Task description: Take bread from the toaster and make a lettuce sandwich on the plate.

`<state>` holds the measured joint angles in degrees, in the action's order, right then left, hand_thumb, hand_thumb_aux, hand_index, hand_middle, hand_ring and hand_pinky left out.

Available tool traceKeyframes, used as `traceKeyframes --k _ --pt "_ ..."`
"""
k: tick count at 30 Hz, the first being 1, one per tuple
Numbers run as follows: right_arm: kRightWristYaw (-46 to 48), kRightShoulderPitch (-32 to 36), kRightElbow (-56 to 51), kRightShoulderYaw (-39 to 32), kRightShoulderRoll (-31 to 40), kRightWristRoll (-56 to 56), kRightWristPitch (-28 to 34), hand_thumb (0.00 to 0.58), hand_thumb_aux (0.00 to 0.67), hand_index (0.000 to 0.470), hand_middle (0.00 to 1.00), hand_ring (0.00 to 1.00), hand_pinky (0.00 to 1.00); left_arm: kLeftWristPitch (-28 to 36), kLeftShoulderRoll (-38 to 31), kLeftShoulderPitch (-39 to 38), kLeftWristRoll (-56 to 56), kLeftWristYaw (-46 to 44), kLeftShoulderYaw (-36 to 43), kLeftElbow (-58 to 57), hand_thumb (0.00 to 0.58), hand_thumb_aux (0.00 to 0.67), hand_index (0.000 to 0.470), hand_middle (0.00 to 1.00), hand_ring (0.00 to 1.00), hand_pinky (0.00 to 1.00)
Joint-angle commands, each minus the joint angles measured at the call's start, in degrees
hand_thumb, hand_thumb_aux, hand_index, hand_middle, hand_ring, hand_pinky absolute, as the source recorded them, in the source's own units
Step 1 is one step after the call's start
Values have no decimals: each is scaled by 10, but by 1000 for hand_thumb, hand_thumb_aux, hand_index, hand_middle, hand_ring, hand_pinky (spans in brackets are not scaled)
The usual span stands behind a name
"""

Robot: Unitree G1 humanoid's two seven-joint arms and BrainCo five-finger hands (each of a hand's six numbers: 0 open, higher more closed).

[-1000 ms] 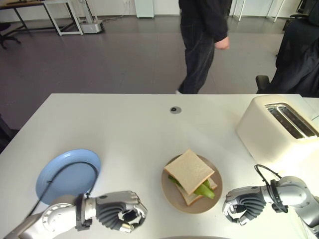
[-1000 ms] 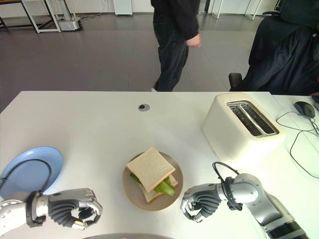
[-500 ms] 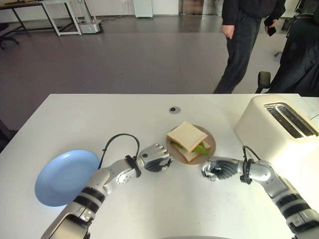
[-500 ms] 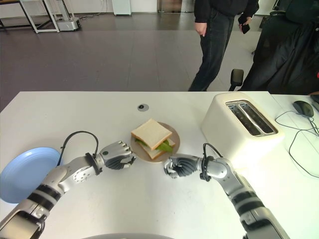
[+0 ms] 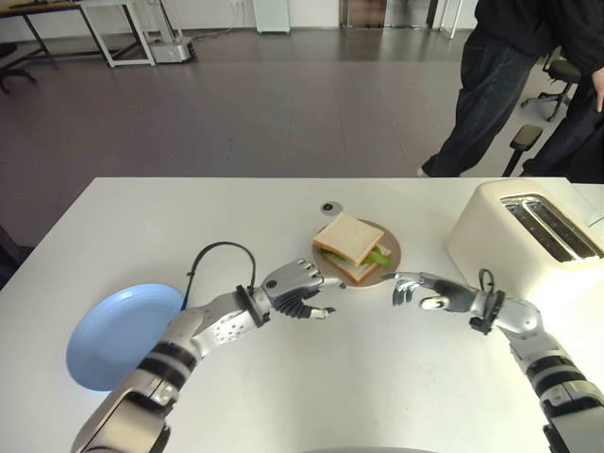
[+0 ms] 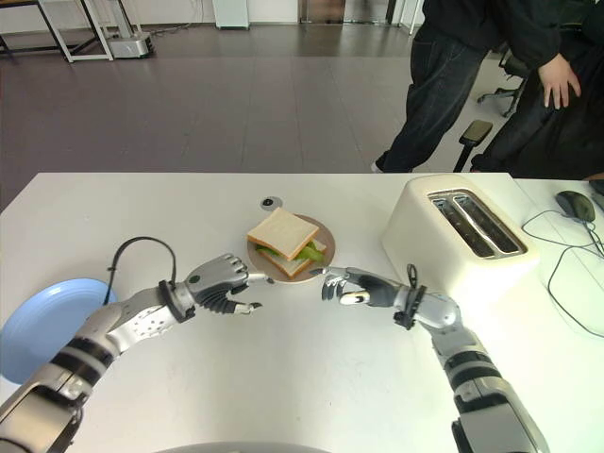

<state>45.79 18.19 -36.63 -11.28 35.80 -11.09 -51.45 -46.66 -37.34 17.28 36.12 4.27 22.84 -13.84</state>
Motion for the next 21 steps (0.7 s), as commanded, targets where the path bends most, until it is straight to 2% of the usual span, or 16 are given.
traceKeyframes --k 1,2,3,7,12,21 --pt "19 -10 48 59 -15 -96 32 0 0 0 145 145 145 12 -18 -44 -163 -41 -71 90 258 171 120 169 169 169" --pt "-3 1 42 72 -36 -94 29 0 0 0 0 0 0 22 -3 -44 -195 -40 -86 89 136 84 59 43 43 43" --pt "-24 11 33 81 -56 -89 29 0 0 0 0 0 0 34 17 -42 -227 -38 -99 80 0 0 0 0 0 0" --pt "-95 41 -9 102 -124 -46 19 0 0 0 0 0 0 77 80 -41 -350 -68 -132 37 0 0 0 0 0 0" --pt "-135 51 -13 117 -161 -21 8 0 0 0 0 0 0 99 114 -53 -430 -122 -166 18 0 0 0 0 0 0" --pt "-135 58 -26 122 -179 -4 5 0 0 0 0 0 0 114 146 -58 -422 -163 -191 20 0 0 0 0 0 0"
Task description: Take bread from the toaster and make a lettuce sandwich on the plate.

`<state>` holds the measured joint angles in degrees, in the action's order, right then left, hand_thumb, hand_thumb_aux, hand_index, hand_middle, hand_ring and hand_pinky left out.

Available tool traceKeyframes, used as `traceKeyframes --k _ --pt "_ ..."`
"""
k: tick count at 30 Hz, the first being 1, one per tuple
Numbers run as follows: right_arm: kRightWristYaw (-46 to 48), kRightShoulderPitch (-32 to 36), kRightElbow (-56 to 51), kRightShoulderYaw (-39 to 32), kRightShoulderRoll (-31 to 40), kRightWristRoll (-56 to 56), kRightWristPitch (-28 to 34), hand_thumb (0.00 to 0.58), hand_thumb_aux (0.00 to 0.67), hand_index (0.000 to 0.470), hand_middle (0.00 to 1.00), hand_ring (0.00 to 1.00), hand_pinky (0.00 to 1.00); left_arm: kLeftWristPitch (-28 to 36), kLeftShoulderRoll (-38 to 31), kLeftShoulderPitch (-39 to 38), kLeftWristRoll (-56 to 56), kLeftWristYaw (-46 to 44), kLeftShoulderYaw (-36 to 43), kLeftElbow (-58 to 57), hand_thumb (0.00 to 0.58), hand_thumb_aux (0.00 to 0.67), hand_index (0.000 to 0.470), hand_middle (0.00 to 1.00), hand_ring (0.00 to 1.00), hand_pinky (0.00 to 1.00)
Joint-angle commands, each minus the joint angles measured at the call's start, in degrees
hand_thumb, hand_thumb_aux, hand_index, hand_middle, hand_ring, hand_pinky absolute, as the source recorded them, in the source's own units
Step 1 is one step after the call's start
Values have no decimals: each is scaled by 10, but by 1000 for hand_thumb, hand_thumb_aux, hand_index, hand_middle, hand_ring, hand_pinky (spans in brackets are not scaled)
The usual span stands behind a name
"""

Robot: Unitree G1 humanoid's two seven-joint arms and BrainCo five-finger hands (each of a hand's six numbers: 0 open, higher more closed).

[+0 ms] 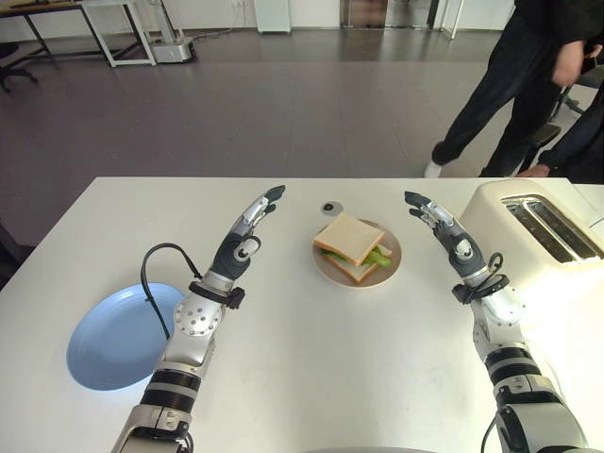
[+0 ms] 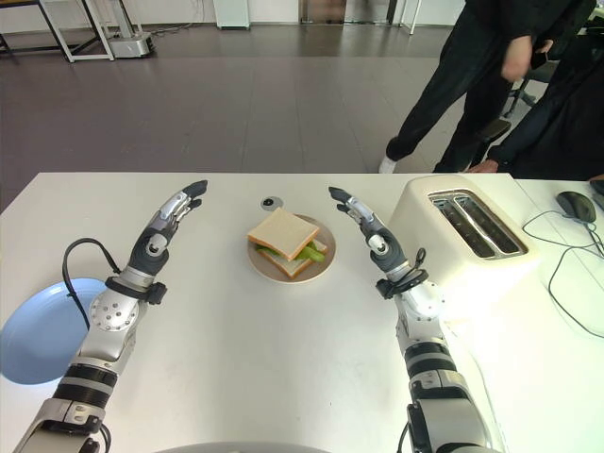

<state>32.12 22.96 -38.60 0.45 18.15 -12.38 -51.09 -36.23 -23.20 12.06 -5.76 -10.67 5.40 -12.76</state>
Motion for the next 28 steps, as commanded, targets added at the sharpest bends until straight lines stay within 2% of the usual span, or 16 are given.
traceKeyframes --k 1,28 --pt "2 11 -5 5 -3 8 2 0 0 0 0 0 0 11 7 -7 -2 -17 -19 13 0 0 0 0 0 0" --pt "-6 18 0 7 -9 19 3 0 0 0 0 0 0 22 34 -17 59 -32 -40 34 0 0 0 0 0 0"
